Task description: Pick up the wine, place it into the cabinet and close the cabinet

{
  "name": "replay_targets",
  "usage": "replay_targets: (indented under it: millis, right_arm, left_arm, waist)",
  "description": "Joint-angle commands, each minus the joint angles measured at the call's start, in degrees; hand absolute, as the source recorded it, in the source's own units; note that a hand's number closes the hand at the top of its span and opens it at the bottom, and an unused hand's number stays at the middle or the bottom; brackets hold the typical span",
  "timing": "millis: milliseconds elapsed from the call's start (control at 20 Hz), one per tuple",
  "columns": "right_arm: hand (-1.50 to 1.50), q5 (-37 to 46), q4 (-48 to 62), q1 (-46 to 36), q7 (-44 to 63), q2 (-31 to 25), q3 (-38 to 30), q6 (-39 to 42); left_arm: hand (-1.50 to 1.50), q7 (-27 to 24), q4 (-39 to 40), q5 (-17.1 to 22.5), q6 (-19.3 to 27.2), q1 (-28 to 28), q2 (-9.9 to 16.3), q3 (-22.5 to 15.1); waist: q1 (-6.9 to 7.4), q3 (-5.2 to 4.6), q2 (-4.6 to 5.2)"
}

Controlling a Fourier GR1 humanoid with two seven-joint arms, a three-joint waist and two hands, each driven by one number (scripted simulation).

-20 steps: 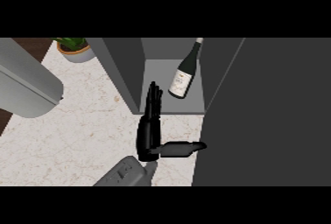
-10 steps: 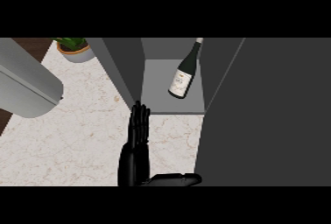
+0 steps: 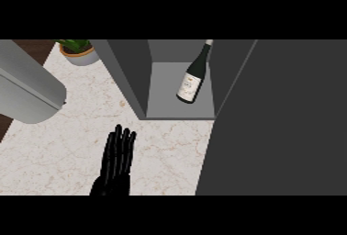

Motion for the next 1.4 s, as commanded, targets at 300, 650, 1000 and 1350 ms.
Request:
replay_targets:
  millis: [300,650,1000,1350]
  right_arm:
    - [1.50,-4.07,-5.34,4.84,1.04,-0.63,4.79,4.60]
    - [1.50,-12.03,-7.50,8.16,8.75,1.38,8.83,3.42]
    - [1.50,-6.42,-7.04,6.97,9.18,1.17,21.03,4.64]
    - [1.50,4.66,-7.07,8.68,7.01,2.36,38.67,-0.66]
  left_arm:
    - [-1.50,-0.18,-9.85,1.86,-9.21,8.76,10.47,5.11]
    - [-1.50,-0.49,-8.77,6.94,-13.63,9.56,13.12,13.35]
    - [-1.50,-1.37,-11.23,15.16,-22.35,14.80,19.42,25.60]
    - [-1.50,-1.90,-12.10,17.35,-27.46,21.13,22.22,31.52]
  waist:
    - [-0.07,-0.04,0.03]
    - [-0.48,-0.03,0.06]
    - [0.28,-0.11,-0.04]
    - [-0.09,-0.10,-0.36]
